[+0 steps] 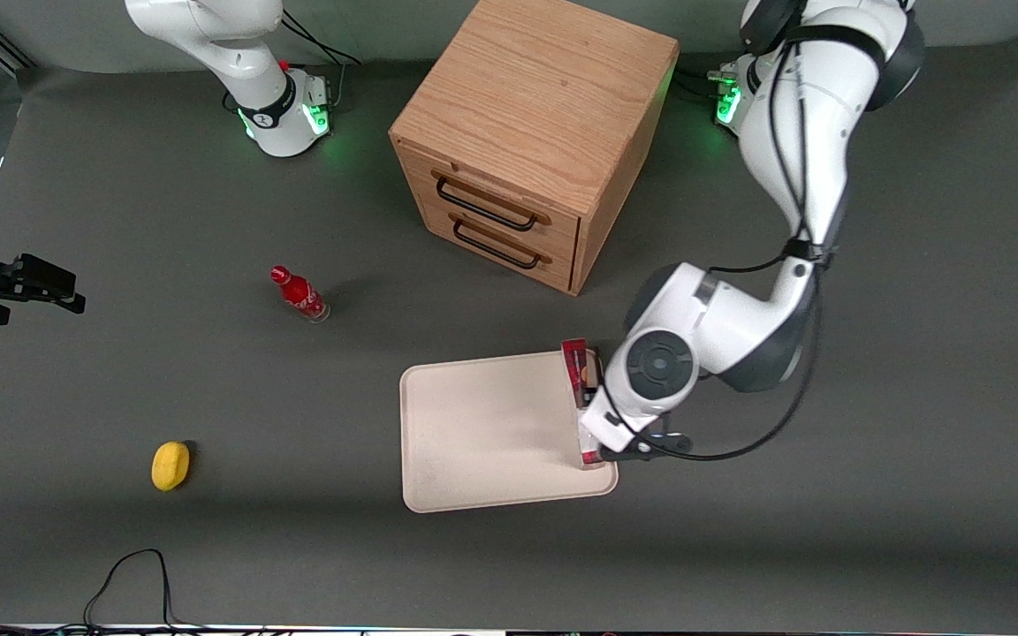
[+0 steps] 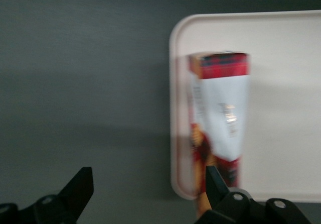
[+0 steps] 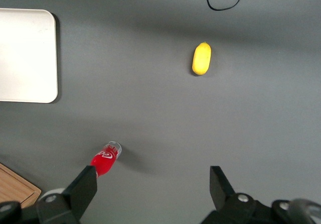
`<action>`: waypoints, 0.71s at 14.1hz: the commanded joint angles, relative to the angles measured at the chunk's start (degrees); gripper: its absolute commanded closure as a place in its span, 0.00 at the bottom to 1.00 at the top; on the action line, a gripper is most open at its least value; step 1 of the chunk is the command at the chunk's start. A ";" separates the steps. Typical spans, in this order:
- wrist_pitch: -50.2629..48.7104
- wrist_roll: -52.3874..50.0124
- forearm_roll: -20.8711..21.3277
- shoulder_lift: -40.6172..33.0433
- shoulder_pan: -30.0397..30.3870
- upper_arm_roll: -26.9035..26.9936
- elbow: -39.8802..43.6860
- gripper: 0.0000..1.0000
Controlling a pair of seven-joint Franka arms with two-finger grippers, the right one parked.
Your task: Place red cookie box on tray
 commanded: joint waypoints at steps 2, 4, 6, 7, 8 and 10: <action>-6.41 9.10 -3.41 -12.80 7.21 -0.35 -8.98 0.02; -6.50 14.02 -3.14 -20.44 10.03 0.00 -15.06 0.02; -5.89 15.53 -3.32 -27.91 13.20 -0.08 -22.16 0.02; -5.71 15.89 -3.32 -31.17 14.78 -0.17 -25.42 0.01; -5.88 17.11 -3.75 -34.34 16.80 -0.17 -28.24 0.01; -5.97 21.49 -4.46 -39.18 21.10 -0.08 -32.90 0.01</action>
